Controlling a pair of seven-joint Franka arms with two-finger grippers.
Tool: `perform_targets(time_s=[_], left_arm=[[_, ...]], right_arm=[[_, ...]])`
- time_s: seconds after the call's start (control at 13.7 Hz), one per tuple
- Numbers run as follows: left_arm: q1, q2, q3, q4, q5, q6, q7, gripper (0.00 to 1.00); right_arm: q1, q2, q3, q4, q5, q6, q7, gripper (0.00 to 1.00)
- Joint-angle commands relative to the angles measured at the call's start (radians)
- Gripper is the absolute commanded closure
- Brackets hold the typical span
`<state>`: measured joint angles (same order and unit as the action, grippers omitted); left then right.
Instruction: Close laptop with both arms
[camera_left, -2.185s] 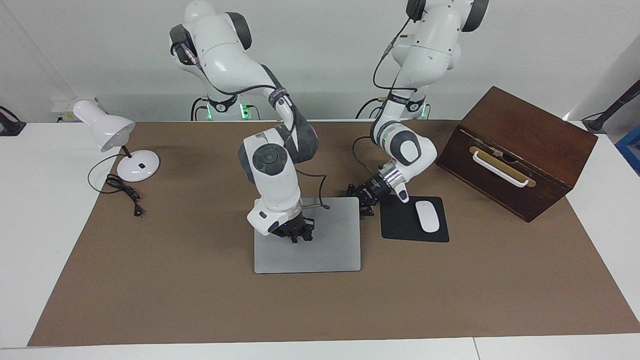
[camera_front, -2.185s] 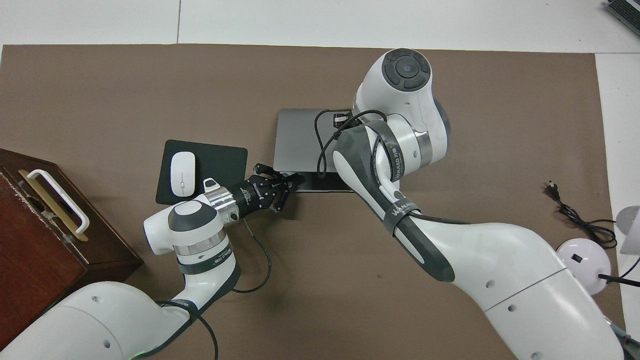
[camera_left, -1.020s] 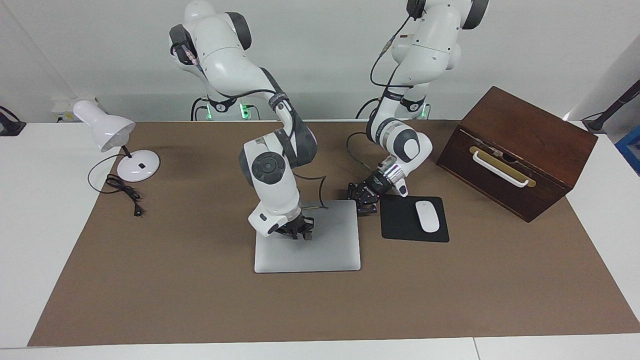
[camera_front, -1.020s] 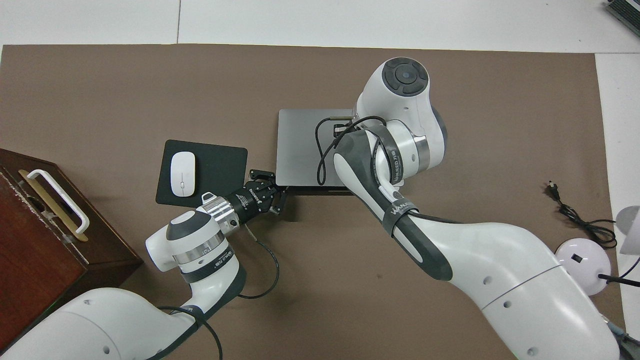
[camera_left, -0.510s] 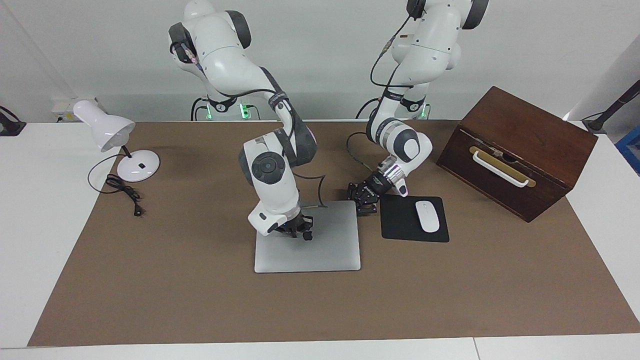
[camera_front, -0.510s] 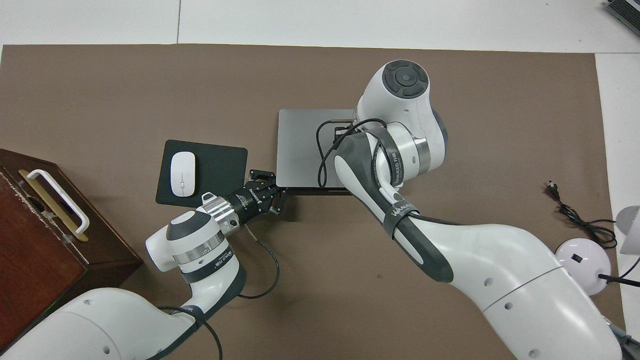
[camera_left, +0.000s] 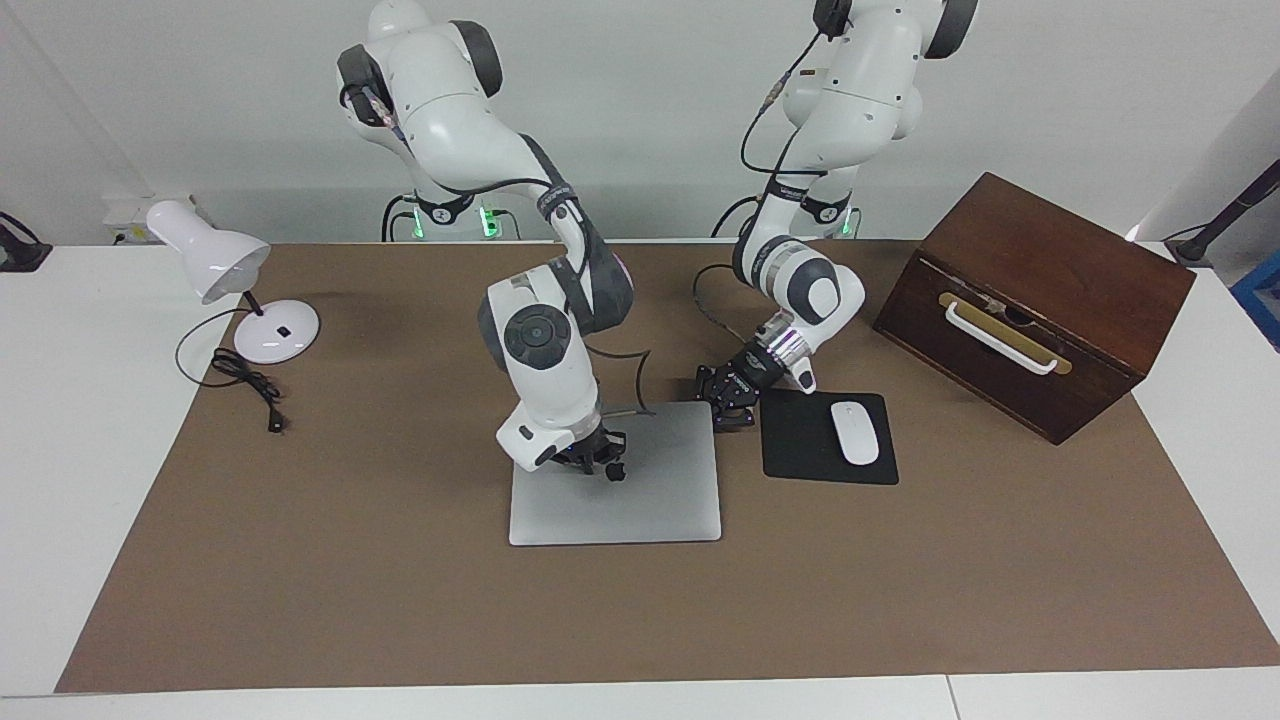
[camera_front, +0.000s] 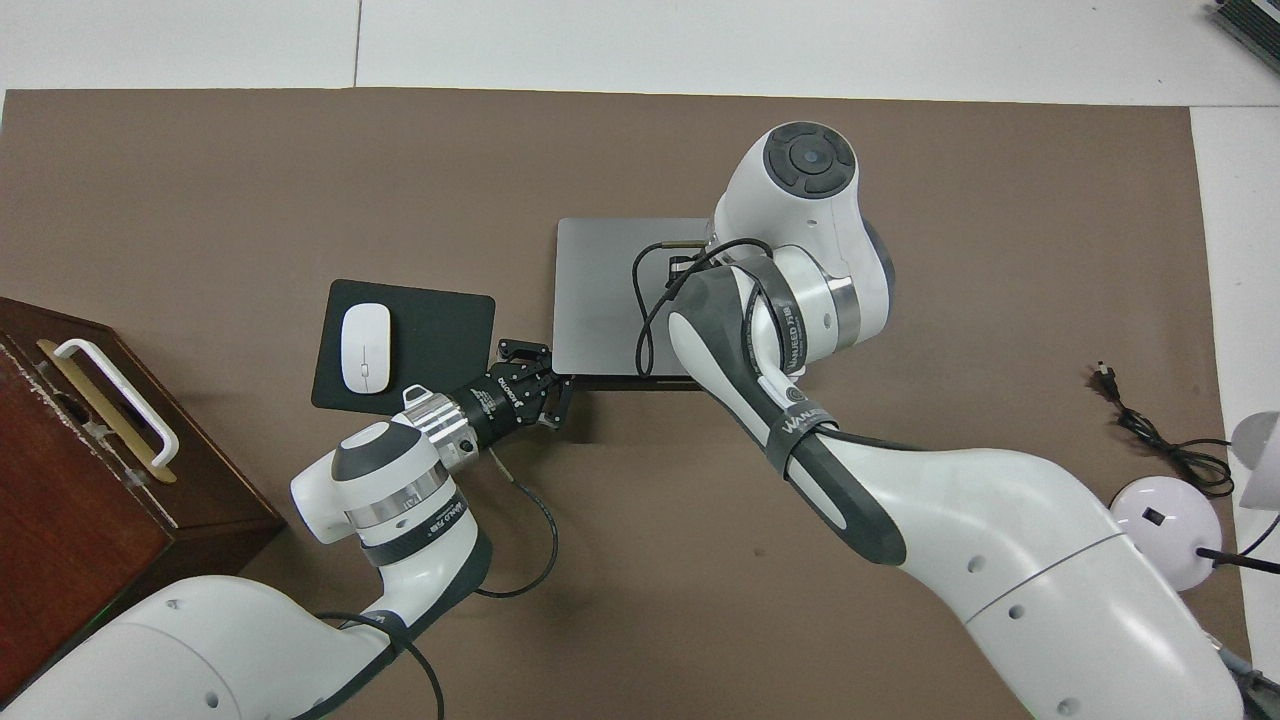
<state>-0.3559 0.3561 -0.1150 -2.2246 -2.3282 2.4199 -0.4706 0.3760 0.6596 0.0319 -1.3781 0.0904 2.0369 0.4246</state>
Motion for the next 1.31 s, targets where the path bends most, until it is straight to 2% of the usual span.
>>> perform_targets(time_s=[0.0, 0.44, 0.8, 1.24], left_arm=[[0.031, 0.069, 0.005, -0.044, -0.005, 0.050, 0.043, 1.00], [0.037, 0.050, 0.005, -0.063, -0.005, 0.039, 0.038, 1.00], [0.057, 0.021, 0.005, -0.078, -0.005, 0.042, 0.032, 1.00], [0.057, -0.043, 0.005, -0.099, -0.005, 0.064, -0.016, 1.00]], right_arm=[[-0.015, -0.026, 0.006, -0.001, 0.009, -0.027, 0.023, 1.00], [-0.017, -0.116, -0.003, 0.008, 0.000, -0.032, 0.017, 1.00], [-0.083, -0.187, -0.006, 0.010, -0.008, -0.029, -0.052, 1.00], [-0.130, -0.261, -0.009, 0.010, -0.145, -0.058, -0.154, 1.00]])
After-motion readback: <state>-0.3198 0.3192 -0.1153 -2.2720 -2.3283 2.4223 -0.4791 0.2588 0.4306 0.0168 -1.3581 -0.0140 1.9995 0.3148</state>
